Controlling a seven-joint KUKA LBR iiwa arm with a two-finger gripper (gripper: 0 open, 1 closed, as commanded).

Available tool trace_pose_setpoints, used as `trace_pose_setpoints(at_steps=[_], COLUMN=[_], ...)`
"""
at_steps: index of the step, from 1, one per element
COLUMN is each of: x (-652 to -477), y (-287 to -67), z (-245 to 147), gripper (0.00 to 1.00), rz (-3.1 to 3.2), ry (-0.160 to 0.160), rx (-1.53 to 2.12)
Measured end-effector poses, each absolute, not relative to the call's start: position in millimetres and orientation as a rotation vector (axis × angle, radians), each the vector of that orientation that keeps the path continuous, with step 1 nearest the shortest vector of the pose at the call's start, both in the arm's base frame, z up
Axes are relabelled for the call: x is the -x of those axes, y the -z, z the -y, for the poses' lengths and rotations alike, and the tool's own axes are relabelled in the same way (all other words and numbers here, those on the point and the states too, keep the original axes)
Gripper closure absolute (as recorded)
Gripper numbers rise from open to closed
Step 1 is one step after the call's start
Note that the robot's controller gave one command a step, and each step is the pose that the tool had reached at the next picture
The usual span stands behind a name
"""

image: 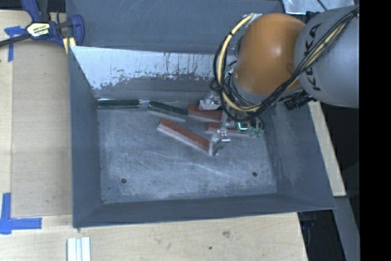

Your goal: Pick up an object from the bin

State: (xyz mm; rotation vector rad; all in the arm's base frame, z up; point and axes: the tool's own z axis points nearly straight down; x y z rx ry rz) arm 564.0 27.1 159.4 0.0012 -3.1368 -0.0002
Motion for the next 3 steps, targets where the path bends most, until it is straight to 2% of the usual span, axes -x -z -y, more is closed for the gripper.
trace_pose_setpoints(at_steps=[1,2,3], x=[-566.0,-567.7,-567.7], y=[-163,-78,-78], z=[-27,-42,-42], gripper=[0.00,1.00,1.00], rz=[3.145,3.163,3.163], ry=[0.000,0.001,0.001], rx=[0.000,-0.186,-0.186])
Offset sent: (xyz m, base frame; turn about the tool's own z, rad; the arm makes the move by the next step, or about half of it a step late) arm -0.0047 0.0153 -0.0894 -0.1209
